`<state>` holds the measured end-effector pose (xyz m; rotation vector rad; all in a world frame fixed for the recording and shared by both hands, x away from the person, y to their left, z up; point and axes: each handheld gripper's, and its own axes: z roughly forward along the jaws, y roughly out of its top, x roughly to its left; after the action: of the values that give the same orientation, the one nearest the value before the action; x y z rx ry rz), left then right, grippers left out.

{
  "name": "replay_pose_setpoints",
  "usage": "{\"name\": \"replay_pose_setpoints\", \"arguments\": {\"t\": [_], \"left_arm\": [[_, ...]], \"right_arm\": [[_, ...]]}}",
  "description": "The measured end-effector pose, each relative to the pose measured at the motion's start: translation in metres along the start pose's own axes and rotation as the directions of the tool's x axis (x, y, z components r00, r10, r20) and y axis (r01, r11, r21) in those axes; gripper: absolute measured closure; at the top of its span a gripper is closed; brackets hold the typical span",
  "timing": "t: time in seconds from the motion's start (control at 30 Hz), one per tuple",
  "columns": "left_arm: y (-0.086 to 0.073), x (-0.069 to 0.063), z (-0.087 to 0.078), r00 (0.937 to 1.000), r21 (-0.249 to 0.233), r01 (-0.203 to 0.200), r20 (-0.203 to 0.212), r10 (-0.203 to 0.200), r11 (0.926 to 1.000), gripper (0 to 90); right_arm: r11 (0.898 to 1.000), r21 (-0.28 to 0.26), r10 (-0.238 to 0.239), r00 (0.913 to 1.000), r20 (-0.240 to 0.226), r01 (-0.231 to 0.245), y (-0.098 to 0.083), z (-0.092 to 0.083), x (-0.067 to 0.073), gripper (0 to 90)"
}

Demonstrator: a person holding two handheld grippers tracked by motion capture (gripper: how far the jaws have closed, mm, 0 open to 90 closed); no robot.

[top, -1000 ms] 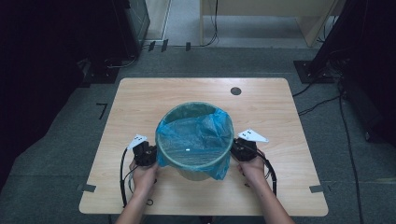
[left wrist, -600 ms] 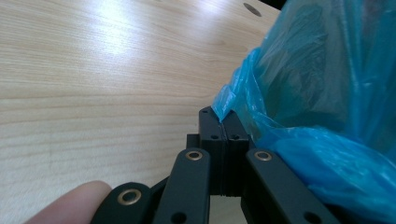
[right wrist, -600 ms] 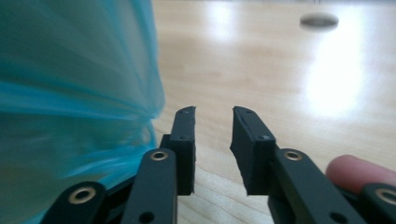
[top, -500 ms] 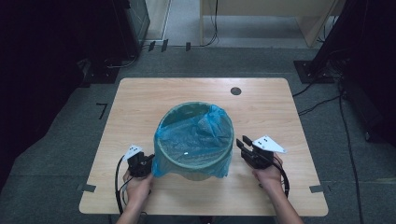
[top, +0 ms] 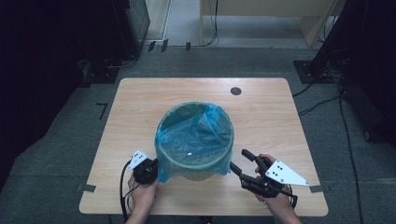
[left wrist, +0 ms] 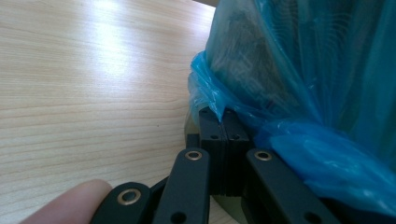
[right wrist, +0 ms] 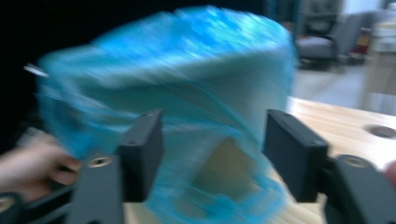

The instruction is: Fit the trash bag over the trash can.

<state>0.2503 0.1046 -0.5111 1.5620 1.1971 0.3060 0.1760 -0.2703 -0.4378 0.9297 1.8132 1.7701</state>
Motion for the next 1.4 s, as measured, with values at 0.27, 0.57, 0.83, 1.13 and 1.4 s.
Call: {"name": "replay_pose_setpoints", "arguments": {"t": [0.27, 0.57, 0.83, 1.13, 1.4], "left_arm": [[0.001, 0.003, -0.002, 1.0, -0.009, -0.002, -0.002, 0.002, 1.0, 89.8], [0.002, 0.007, -0.004, 0.9997, -0.016, 0.02, 0.013, -0.02, 0.9997, 89.7], [0.003, 0.02, -0.008, 0.9958, -0.029, 0.088, -0.023, -0.089, 0.9957, 86.8], [0.005, 0.032, -0.013, 0.9852, -0.047, 0.124, -0.113, -0.128, 0.9912, 86.2], [0.008, 0.041, -0.02, 0.9713, -0.086, 0.14, -0.182, -0.153, 0.9865, 75.5]], "right_arm": [[0.998, 0.053, -0.015, 0.9984, -0.055, 0.018, -0.007, 0.016, 0.026, 17.6], [0.986, 0.154, -0.063, 0.9979, -0.011, 0.064, -0.026, 0.035, 0.025, 90.0], [0.877, 0.48, -0.066, 0.9893, 0.13, -0.004, -0.063, 0.048, -0.013, 90.0], [0.808, 0.587, -0.065, 0.9791, 0.193, -0.062, -0.072, 0.044, -0.034, 90.0], [0.841, 0.541, -0.047, 0.9979, 0.045, 0.015, -0.074, 0.027, -0.046, 56.0]]}}
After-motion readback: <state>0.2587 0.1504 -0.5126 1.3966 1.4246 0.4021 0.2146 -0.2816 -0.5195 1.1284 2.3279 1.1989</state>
